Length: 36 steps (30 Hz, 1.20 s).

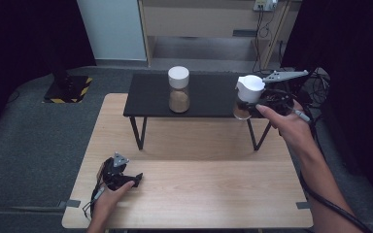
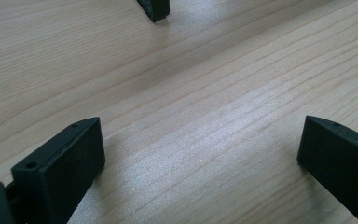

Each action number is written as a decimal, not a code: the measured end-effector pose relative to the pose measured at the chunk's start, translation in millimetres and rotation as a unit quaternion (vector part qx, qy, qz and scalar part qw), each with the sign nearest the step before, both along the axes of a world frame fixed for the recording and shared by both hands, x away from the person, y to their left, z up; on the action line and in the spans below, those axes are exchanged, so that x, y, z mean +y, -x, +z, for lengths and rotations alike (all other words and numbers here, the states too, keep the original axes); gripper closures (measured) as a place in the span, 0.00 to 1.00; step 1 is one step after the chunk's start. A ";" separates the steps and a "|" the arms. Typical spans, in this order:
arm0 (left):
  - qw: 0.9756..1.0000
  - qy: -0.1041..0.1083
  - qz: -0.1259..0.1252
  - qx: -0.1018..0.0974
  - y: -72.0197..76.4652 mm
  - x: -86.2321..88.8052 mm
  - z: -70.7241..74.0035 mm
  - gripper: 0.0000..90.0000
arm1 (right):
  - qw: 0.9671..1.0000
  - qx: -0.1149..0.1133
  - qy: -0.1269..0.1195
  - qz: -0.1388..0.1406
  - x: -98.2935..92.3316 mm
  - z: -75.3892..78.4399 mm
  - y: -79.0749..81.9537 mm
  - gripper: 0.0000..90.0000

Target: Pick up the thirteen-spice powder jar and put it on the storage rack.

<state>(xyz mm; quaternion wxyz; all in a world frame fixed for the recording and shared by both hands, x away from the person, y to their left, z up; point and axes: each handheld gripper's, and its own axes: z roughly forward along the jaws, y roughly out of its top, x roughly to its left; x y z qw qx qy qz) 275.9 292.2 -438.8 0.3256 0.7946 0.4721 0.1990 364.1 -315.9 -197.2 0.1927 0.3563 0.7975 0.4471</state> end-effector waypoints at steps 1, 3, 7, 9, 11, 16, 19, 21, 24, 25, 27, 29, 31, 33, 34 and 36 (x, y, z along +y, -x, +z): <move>1.000 0.000 0.000 0.000 0.0 0.0 0.0 0.00 | 1.000 0.000 0.001 0.001 0.6 0.4 -1.7 0.35; 1.000 0.000 0.000 0.000 0.0 0.0 0.0 0.00 | 1.000 0.000 0.004 0.001 2.5 1.3 -5.0 0.35; 1.000 0.000 0.000 0.000 -0.1 0.1 -0.1 0.00 | 1.000 0.001 0.006 0.000 6.1 2.2 -11.4 0.35; 1.000 0.000 0.000 0.000 -0.1 0.1 0.0 0.00 | 1.000 0.001 0.008 0.000 8.3 2.3 -14.6 0.35; 1.000 0.000 0.000 0.000 -0.1 0.1 0.0 0.00 | 1.000 0.002 0.008 0.000 9.7 2.1 -17.6 0.35; 1.000 0.000 0.000 0.000 -0.1 0.2 0.0 0.00 | 1.000 0.004 0.008 -0.001 14.3 0.3 -25.0 0.35; 1.000 0.000 0.000 0.000 0.0 0.0 0.0 0.00 | 1.000 0.007 0.010 -0.001 16.9 -0.4 -29.8 0.35; 1.000 0.000 0.000 0.000 0.0 0.0 0.0 0.00 | 1.000 0.007 0.010 -0.001 17.7 -0.4 -32.9 0.35; 1.000 0.000 0.000 0.000 -0.1 0.1 -0.1 0.00 | 1.000 0.008 0.011 -0.002 19.9 -0.2 -36.5 0.35; 1.000 0.000 0.000 0.000 -0.1 0.1 -0.1 0.00 | 1.000 0.008 0.011 -0.002 20.4 -0.2 -37.4 0.35; 1.000 0.000 0.000 0.000 -0.2 0.2 -0.1 0.00 | 1.000 0.009 0.009 -0.001 21.5 -0.7 -38.8 0.35; 1.000 0.000 -0.001 0.000 -0.2 0.2 0.0 0.00 | 1.000 0.008 0.010 0.000 23.1 -1.1 -39.9 0.35; 1.000 0.000 0.000 0.000 -0.2 0.1 0.0 0.00 | 1.000 0.008 0.012 0.000 25.2 -1.4 -41.8 0.35; 1.000 0.000 -0.001 0.000 -0.2 0.2 0.0 0.00 | 1.000 0.008 0.014 -0.001 26.6 -2.1 -43.4 0.35; 1.000 0.000 0.000 0.000 -0.1 0.1 -0.1 0.00 | 1.000 0.009 0.013 -0.001 26.7 -2.6 -44.1 0.35; 1.000 0.000 0.000 0.000 -0.2 0.1 -0.1 0.00 | 1.000 0.010 0.009 -0.001 26.2 -4.6 -45.8 0.35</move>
